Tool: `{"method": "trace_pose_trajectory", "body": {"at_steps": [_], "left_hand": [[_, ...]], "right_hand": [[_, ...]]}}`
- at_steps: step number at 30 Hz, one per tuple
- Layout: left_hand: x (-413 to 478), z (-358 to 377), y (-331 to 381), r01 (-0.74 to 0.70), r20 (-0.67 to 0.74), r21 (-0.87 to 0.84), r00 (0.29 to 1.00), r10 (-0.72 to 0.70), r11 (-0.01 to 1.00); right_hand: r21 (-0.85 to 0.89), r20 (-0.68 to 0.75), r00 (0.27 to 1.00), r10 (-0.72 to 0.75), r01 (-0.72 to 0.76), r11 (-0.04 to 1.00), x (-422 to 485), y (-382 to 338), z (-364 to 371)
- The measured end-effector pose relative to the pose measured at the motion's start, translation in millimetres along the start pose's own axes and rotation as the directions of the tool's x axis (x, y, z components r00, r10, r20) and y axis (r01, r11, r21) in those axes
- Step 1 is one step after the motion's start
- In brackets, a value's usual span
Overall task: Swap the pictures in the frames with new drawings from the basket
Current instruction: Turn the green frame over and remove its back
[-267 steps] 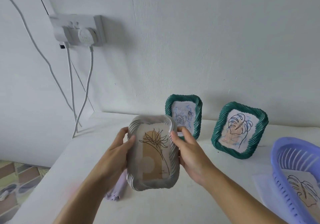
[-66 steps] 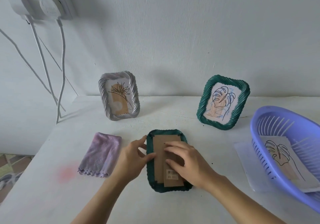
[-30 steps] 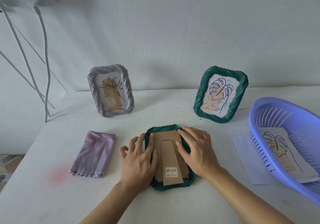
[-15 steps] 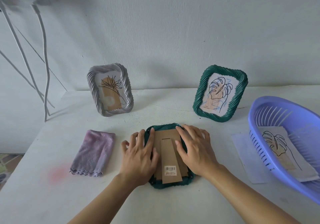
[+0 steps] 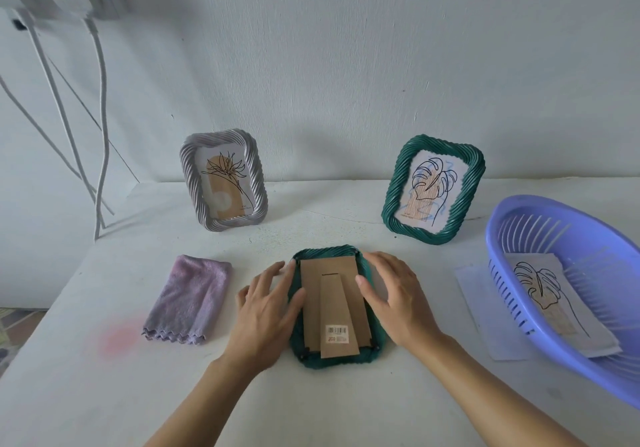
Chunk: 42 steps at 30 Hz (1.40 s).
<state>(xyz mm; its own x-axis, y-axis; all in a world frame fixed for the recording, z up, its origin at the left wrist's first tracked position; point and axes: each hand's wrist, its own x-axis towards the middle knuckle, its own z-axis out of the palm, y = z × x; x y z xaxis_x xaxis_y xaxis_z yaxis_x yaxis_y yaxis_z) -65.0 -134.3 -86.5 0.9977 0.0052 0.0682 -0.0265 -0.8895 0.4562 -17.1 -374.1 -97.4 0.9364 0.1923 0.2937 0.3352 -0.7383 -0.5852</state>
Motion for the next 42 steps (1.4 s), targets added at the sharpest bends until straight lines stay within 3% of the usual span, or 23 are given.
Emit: {"method": "trace_pose_trajectory", "body": {"at_steps": [4, 16, 42], "left_hand": [[-32.9, -3.6, -3.4, 0.009, -0.023, -0.101, 1.000, -0.011, 0.995], [-75.0, 18.4, 9.1, 0.030, -0.086, 0.154, 0.996, -0.017, 0.988], [-70.3, 16.1, 16.9, 0.020, -0.044, 0.251, 0.999, -0.009, 0.968]], "right_hand": [[0.060, 0.039, 0.999, -0.001, -0.002, 0.998, -28.2, -1.2, -12.7], [0.035, 0.020, 0.999, -0.038, 0.038, 0.999, -67.3, 0.9, -13.8], [-0.069, 0.042, 0.999, -0.026, 0.029, 0.997, -66.3, -1.1, -8.9]]}}
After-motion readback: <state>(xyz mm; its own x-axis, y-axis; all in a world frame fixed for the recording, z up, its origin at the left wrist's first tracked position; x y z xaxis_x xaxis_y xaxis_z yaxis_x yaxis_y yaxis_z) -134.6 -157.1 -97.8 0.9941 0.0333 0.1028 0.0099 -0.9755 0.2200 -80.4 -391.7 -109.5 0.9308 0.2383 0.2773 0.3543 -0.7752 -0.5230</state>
